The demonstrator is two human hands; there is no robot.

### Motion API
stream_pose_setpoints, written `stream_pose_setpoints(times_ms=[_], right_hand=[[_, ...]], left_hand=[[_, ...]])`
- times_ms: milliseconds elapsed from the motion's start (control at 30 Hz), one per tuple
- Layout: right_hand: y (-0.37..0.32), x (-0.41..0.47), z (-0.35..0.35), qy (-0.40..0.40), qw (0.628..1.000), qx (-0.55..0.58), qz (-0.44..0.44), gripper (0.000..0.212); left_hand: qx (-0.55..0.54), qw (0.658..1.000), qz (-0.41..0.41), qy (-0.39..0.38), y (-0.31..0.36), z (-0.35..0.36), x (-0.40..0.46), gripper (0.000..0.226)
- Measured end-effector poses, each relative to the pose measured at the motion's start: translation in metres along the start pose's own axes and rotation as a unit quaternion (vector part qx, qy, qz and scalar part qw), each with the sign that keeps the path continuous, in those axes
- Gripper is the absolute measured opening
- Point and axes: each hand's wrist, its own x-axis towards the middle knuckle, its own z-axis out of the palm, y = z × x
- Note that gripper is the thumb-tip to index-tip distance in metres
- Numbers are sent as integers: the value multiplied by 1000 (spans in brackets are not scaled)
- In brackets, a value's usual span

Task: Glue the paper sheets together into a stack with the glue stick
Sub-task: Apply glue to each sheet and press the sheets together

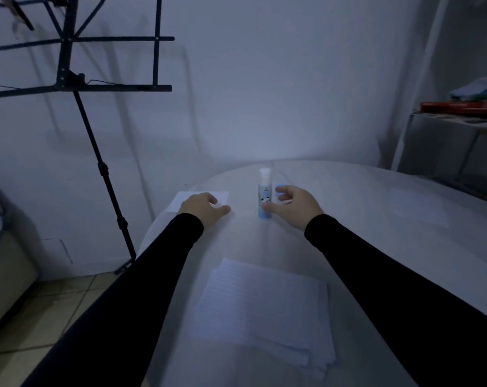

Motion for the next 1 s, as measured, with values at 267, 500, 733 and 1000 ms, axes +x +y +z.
stream_pose_setpoints(times_ms=[267, 500, 733, 1000], right_hand=[[6, 38, 28, -17, 998, 56, -2, 44], [27, 35, 10, -10, 999, 31, -30, 30], [59, -8, -44, 43, 998, 25, -32, 25], [92, -41, -106, 88, 996, 29, -3, 28]], left_hand=[[164, 981, -96, -39, -12, 11, 53, 66], [142, 985, -52, -83, -5, 20, 54, 79], [213, 971, 57, -93, 69, 37, -12, 52], [256, 954, 138, -77, 144, 77, -63, 55]])
